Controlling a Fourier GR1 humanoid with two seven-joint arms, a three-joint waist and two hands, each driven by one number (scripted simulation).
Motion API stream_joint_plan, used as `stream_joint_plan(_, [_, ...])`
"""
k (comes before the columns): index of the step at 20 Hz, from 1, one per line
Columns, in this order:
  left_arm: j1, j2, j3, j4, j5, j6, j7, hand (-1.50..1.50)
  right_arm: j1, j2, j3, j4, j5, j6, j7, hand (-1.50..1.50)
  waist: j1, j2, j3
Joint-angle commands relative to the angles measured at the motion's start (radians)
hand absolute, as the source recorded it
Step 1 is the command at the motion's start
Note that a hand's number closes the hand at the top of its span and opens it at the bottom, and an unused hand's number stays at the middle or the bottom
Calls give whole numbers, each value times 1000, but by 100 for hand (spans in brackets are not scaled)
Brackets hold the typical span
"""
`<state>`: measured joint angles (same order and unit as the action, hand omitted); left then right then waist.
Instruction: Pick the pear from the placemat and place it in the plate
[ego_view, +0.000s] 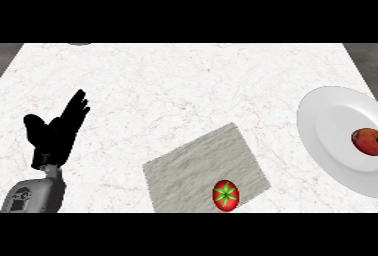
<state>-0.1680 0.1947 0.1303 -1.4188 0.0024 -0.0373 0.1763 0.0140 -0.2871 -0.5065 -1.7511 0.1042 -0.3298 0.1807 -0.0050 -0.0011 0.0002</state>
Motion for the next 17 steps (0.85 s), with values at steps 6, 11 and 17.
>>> stream_joint_plan(6, [-39,-5,7,21,-10,-1,31,0,74,-6,-100,14,-55,59,-67,-150,1,1,0])
stream_joint_plan(11, [26,-7,9,-31,-3,-13,5,0,203,38,-157,-13,-92,128,-156,-150,0,0,0])
stream_joint_plan(17, [-55,-13,12,53,-18,0,-2,0,194,21,-198,95,-97,177,-195,-150,0,1,0])
